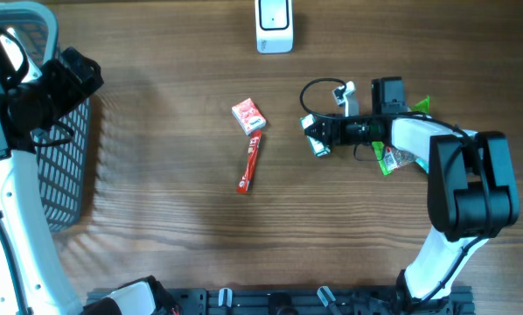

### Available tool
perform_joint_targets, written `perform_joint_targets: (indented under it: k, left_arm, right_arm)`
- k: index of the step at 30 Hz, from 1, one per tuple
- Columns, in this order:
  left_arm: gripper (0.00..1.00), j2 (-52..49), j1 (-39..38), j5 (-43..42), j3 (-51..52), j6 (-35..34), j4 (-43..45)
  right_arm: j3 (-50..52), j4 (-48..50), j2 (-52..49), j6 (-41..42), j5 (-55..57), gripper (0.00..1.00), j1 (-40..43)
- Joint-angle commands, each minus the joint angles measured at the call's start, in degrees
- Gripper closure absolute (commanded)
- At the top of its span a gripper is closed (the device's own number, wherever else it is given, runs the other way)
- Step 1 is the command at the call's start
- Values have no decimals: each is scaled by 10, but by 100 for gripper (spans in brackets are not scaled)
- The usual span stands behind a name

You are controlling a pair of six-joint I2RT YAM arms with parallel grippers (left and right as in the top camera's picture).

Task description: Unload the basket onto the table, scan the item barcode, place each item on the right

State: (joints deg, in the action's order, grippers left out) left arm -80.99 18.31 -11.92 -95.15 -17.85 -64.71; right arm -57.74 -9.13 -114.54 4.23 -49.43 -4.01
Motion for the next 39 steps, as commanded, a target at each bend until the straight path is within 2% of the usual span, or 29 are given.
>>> perform_joint_targets:
  k: [1,4,10,13,15,20,24,25,26,27,29,30,33,39]
  left_arm:
    - [0,0,-2,-7,-5,9,1]
    - [0,0,-2,-7,-5,9,1]
    - [0,0,-2,-7,-5,9,1]
    - [0,0,-2,-7,-5,9,1]
    - [0,0,-2,-7,-5,9,1]
    - [0,0,-2,-7,-5,9,1]
    - [0,0,-2,-7,-5,9,1]
    - [0,0,-2,-7,-5,9,1]
    - [0,0,-2,-7,-5,9,1]
    - [0,0,-2,-7,-5,9,1]
    - [0,0,-2,-7,-5,9,1]
    - [0,0,-2,-7,-5,9,1]
    - [0,0,-2,-7,-5,9,1]
    - [0,0,-2,-7,-5,9,1]
  right_arm:
    - [1,-3,-24,-17,73,37,7]
    - [-19,-9,-16,-17,98,27,7]
    - [-88,-102,45,-39,226,23,6]
    - [-119,-163,85,-51,268,14,1]
    - [-125,-205,118,-58,292,0,-8]
    - [-124,-303,148,-57,340,1,-40]
    - [-90,-292,134,-71,336,0,-70]
    - [-84,-282,127,-71,344,5,-75]
    - [-80,-275,124,-70,355,16,-79]
    - [-73,-259,116,-70,379,18,-87]
    - [-64,-240,108,-70,409,32,-99]
    - [-60,-229,103,-70,414,35,-106]
    - [-55,-211,91,-70,424,37,-129]
    - [-55,-205,70,-71,483,32,-157]
